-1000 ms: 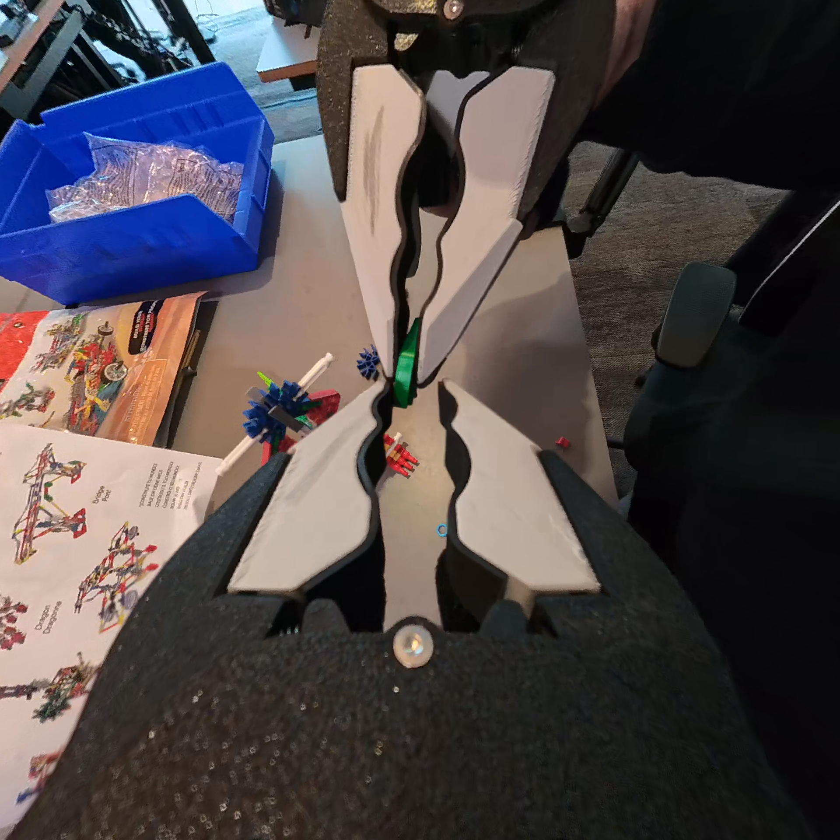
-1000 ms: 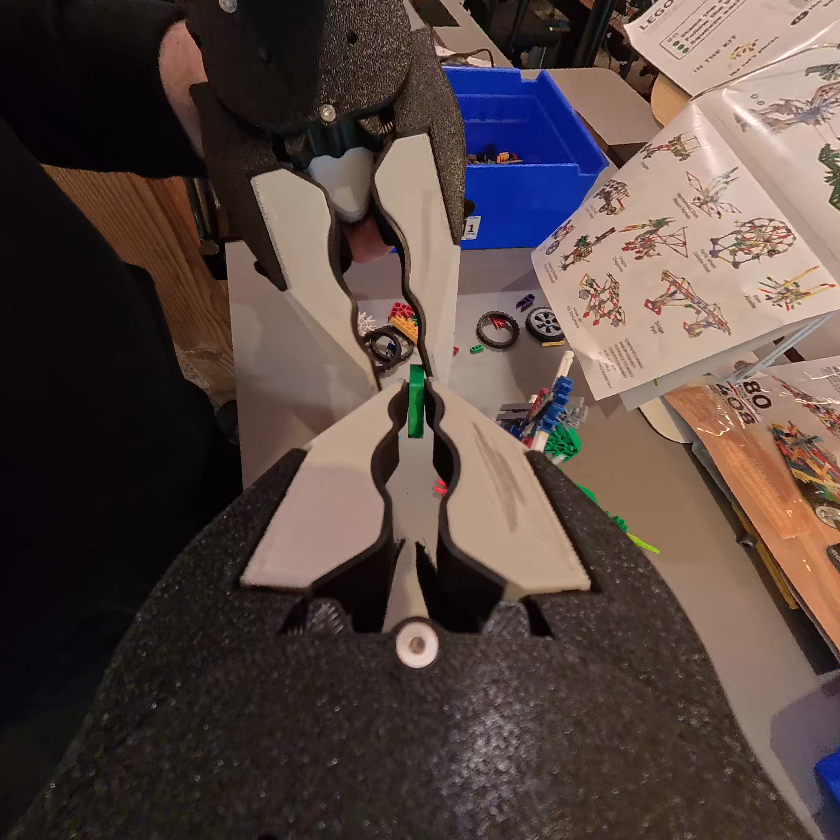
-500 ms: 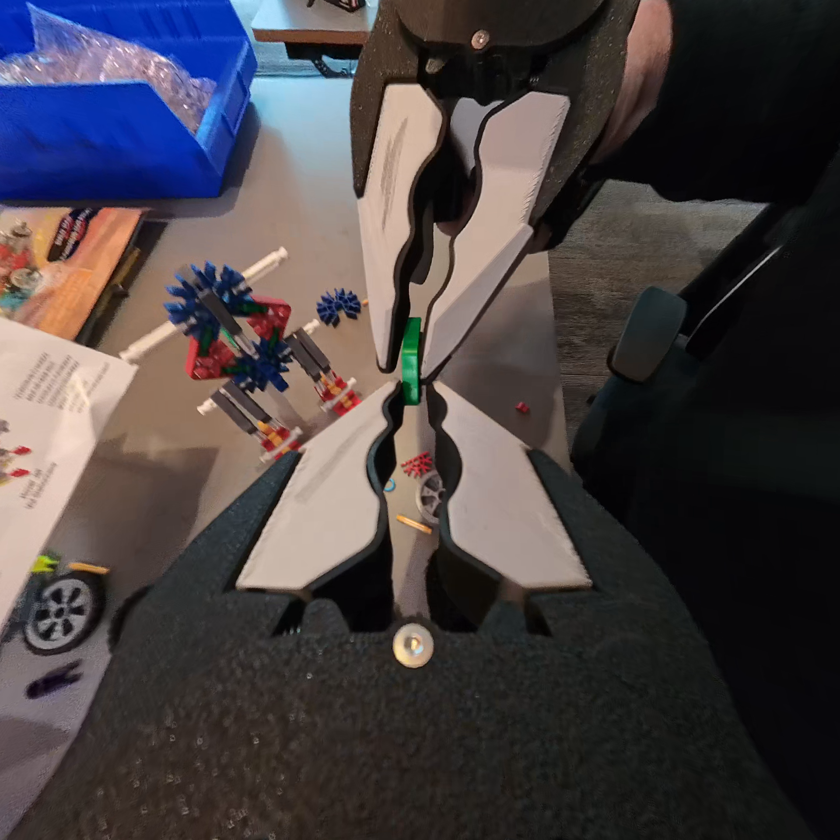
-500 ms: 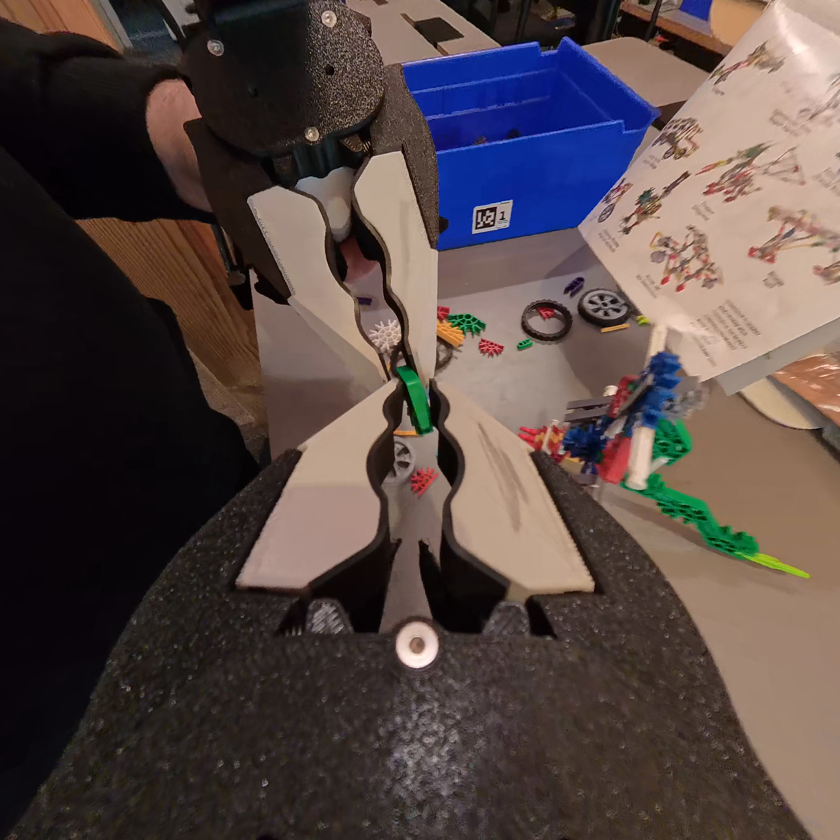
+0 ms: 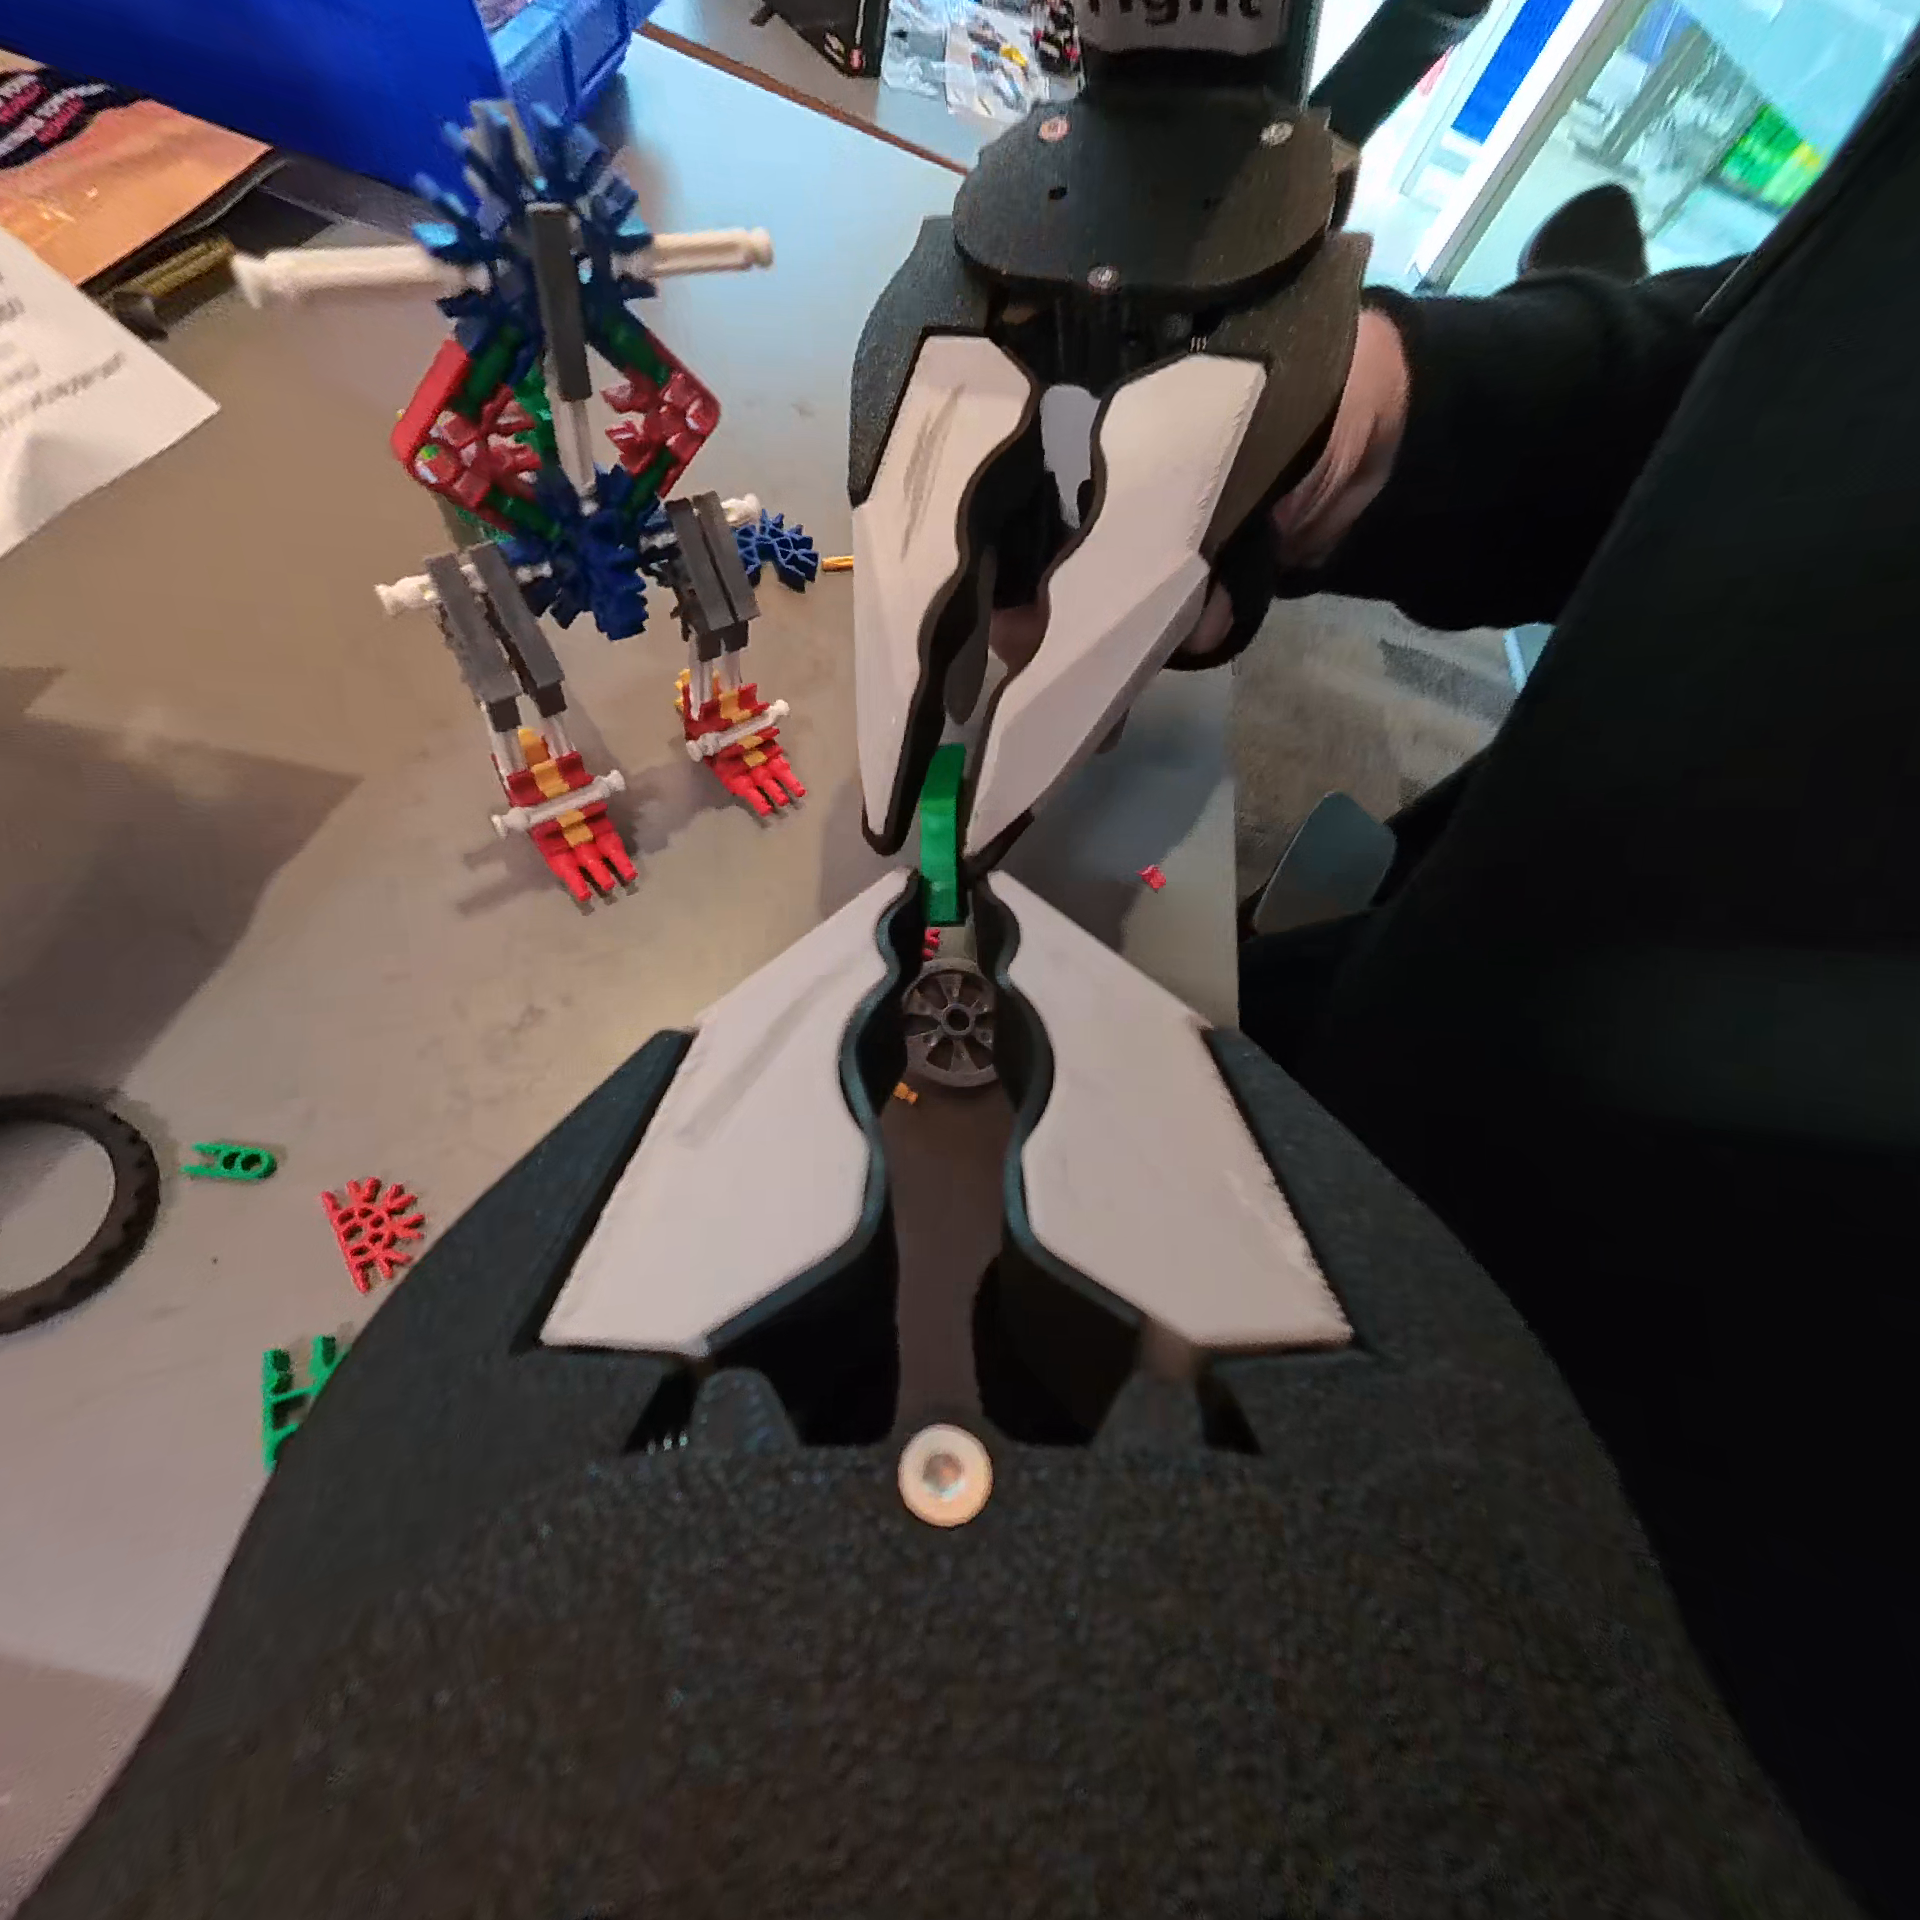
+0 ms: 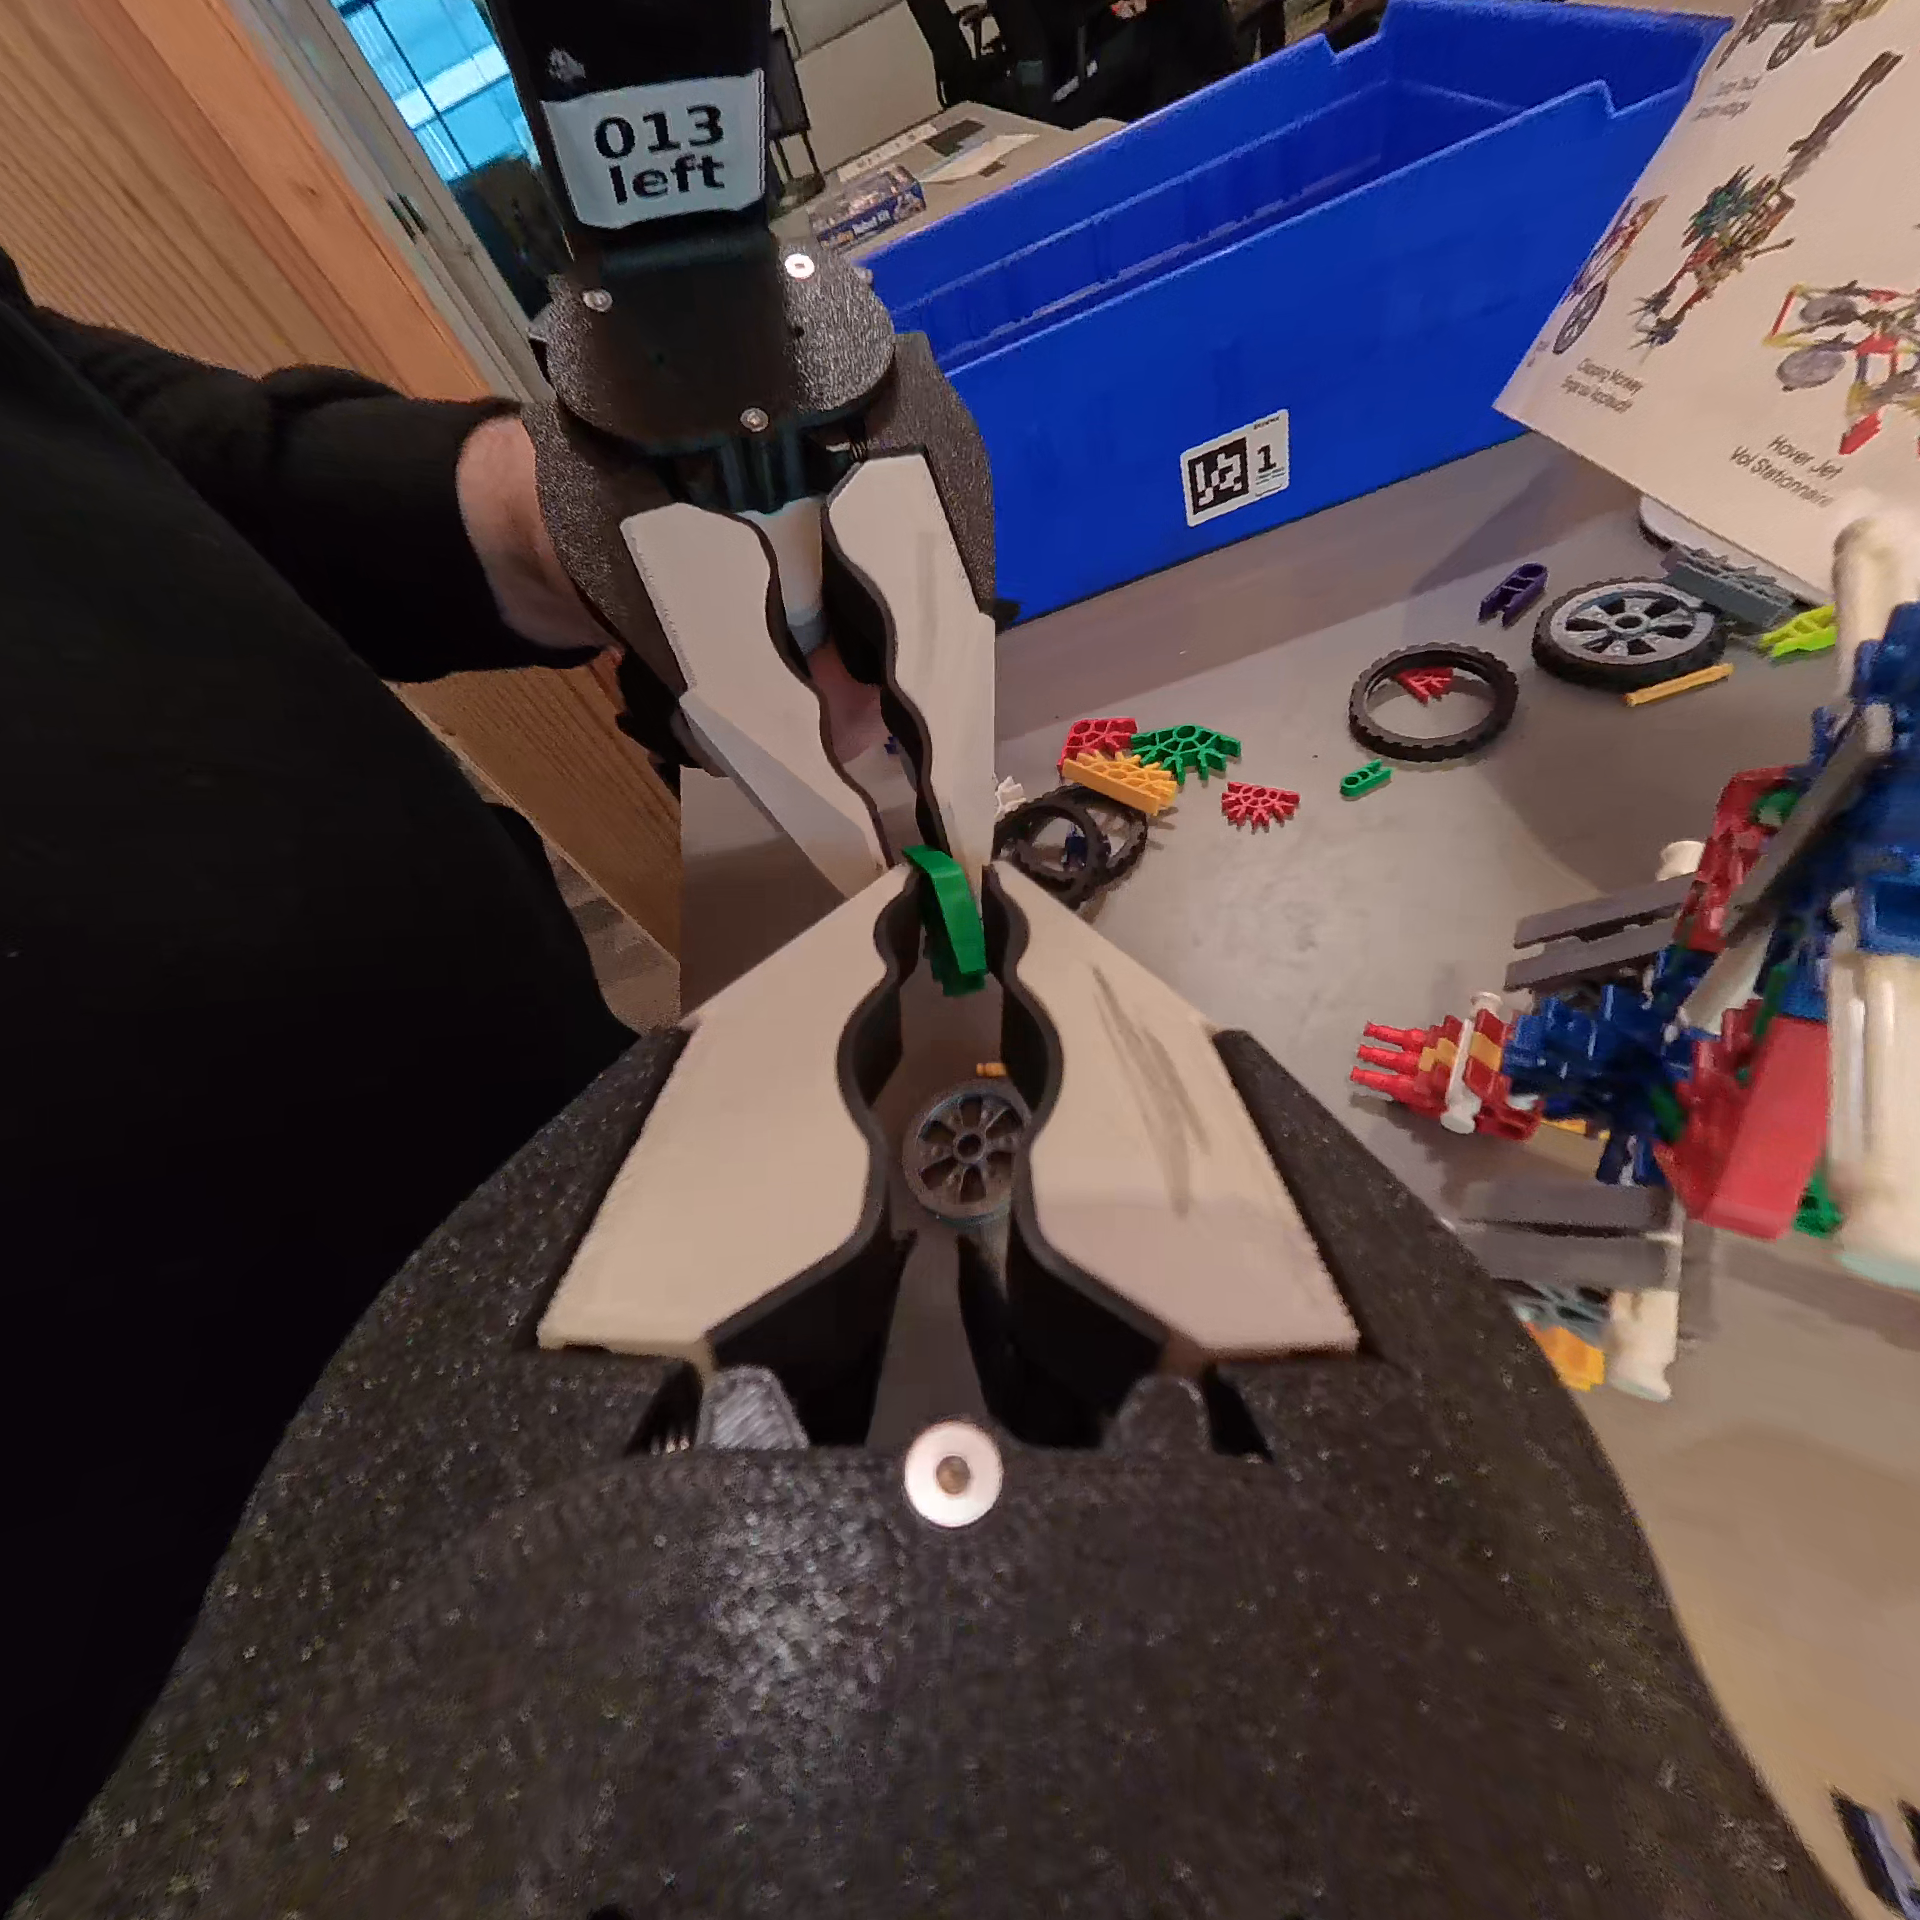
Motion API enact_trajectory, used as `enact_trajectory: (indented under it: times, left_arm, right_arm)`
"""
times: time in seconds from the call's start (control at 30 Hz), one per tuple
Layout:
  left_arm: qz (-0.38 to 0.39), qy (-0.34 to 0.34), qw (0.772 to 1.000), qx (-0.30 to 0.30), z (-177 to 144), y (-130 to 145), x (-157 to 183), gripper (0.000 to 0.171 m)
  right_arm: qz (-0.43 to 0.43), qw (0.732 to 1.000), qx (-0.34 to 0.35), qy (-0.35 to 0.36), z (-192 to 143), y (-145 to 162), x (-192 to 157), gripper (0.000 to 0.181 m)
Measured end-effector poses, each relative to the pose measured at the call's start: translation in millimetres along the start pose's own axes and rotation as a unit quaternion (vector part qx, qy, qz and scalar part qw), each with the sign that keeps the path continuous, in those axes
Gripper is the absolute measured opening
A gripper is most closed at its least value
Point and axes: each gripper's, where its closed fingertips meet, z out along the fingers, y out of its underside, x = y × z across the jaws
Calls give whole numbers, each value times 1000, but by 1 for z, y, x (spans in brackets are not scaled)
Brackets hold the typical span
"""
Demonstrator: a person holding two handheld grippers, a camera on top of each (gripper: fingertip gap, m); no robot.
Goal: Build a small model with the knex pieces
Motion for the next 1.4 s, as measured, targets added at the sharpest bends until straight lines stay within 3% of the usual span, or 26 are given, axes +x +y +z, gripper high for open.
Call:
enact_trajectory:
  times: [0.23,1.4]
  left_arm:
    - [-40,10,998,48,-5,-6,-5,4]
    - [-78,28,993,89,-6,-8,-9,3]
  right_arm:
    - [-6,999,32,-21,3,-9,5,12]
    - [58,995,71,-30,-4,-5,10,11]
